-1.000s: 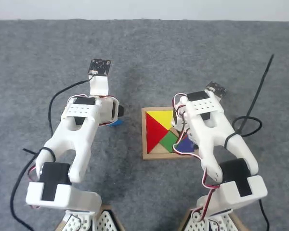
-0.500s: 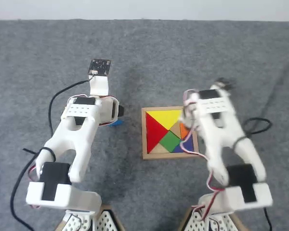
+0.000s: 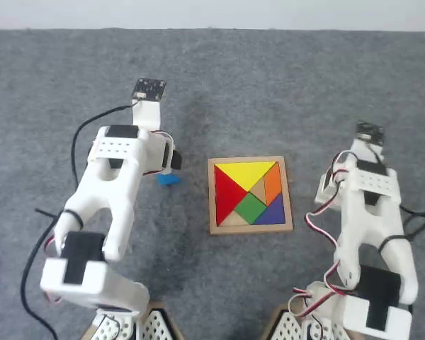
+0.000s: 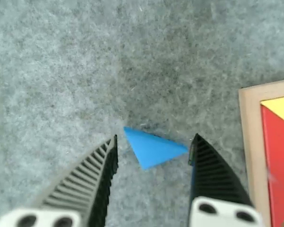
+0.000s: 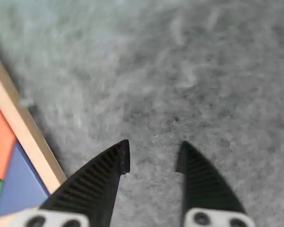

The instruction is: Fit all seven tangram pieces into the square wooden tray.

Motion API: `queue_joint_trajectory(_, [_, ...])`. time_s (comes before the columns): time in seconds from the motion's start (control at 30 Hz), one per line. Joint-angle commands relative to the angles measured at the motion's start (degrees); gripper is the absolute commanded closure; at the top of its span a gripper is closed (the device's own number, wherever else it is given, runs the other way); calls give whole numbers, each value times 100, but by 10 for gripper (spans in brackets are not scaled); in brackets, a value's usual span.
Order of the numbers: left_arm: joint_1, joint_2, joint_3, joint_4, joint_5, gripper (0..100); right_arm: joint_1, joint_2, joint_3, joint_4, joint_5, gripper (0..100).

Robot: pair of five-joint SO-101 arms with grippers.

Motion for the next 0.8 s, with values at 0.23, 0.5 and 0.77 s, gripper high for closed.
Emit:
queue_joint_trajectory(0.23, [35,1442,-1077,835,281,768,22,-277,475,-910,545,956])
queue_joint_trajectory(0.5, [862,1433,-1095,844,62,769,31,-277,475,-927,536,954])
queue_joint_trajectory(0.77, [967,1407,-1560,1574,-756,769,40,-277,475,-927,536,954])
